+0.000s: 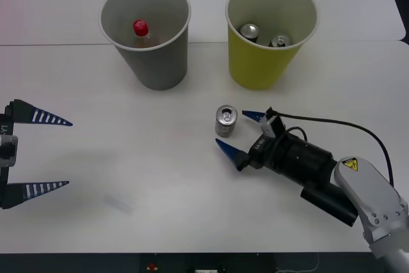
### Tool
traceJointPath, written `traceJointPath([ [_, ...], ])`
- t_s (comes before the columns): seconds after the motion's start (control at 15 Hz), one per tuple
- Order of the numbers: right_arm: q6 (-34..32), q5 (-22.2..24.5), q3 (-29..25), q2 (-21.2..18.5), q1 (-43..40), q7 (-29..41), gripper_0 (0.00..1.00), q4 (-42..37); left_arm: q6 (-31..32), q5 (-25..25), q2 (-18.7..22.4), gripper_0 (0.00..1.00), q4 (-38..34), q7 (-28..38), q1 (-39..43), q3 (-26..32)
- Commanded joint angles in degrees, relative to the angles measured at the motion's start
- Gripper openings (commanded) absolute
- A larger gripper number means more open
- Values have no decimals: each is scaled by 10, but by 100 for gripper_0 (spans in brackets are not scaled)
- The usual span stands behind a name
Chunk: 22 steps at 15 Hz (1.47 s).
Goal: Put the can into the green bin and the plastic bottle into the gray bin
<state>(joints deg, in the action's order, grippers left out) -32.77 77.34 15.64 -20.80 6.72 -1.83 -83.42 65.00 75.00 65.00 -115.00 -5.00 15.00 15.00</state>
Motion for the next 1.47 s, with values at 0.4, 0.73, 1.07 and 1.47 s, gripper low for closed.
traceJointPath([
  [0.4, 19, 1, 16, 33, 44, -14, 100, 47, 0, 0, 0, 100, 0, 0, 0, 0],
  [0.73, 20, 8, 17, 33, 47, -20, 0, 47, 0, 0, 0, 100, 0, 0, 0, 0],
  [1.07, 17, 7, 17, 32, 47, -20, 0, 47, 0, 0, 0, 100, 0, 0, 0, 0],
  [1.47, -1, -27, 39, -16, 48, 11, 0, 19, 0, 0, 0, 100, 0, 0, 0, 0],
])
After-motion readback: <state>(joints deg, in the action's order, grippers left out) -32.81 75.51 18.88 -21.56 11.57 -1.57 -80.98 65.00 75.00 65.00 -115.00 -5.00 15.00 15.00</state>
